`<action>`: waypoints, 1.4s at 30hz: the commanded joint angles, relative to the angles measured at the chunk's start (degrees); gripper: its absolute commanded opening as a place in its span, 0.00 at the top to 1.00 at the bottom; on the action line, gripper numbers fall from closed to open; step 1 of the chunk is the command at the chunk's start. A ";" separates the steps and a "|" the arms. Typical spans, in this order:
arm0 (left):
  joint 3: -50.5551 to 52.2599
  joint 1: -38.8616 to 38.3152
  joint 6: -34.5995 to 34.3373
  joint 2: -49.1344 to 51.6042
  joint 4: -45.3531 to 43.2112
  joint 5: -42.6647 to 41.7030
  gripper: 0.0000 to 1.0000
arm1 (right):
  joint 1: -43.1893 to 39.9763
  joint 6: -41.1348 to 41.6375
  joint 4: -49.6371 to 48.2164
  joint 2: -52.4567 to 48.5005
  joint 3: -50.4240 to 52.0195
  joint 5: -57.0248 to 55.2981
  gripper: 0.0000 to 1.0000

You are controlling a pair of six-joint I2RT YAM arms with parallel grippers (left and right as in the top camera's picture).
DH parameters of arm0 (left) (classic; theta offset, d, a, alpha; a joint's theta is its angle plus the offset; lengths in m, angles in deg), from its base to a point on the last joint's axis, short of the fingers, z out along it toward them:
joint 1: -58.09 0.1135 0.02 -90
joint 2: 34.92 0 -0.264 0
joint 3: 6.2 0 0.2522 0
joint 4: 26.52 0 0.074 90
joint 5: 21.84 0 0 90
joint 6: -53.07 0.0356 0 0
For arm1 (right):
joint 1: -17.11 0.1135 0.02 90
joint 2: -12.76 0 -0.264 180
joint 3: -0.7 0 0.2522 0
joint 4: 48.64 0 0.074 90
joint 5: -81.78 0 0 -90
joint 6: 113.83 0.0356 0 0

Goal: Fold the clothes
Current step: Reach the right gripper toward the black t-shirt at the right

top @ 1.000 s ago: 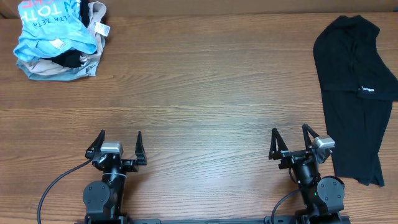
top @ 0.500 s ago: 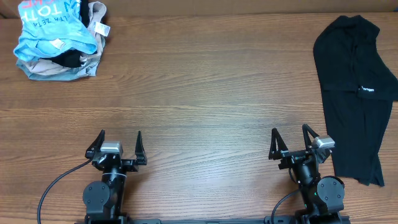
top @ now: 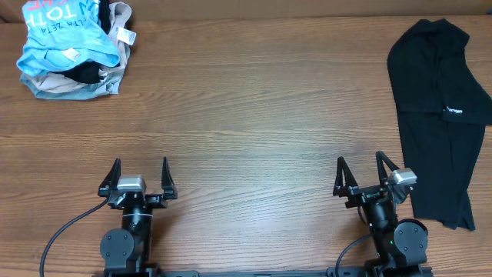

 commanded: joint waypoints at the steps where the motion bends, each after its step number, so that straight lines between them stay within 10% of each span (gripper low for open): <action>1: -3.52 0.31 -0.31 -0.50 1.68 0.94 0.00 | 0.28 -4.13 0.48 0.57 -2.86 1.81 0.00; 12: -23.19 0.31 3.13 12.55 14.67 0.68 0.00 | 0.17 -9.38 9.05 -5.84 -20.26 3.45 0.00; 27: -65.07 0.28 3.10 52.37 43.89 -2.49 0.00 | 0.15 -11.15 44.81 -50.51 -68.39 3.52 0.00; 42: -67.98 0.28 3.06 71.80 45.64 0.68 0.00 | 0.15 -11.10 53.35 -82.62 -84.50 3.08 0.00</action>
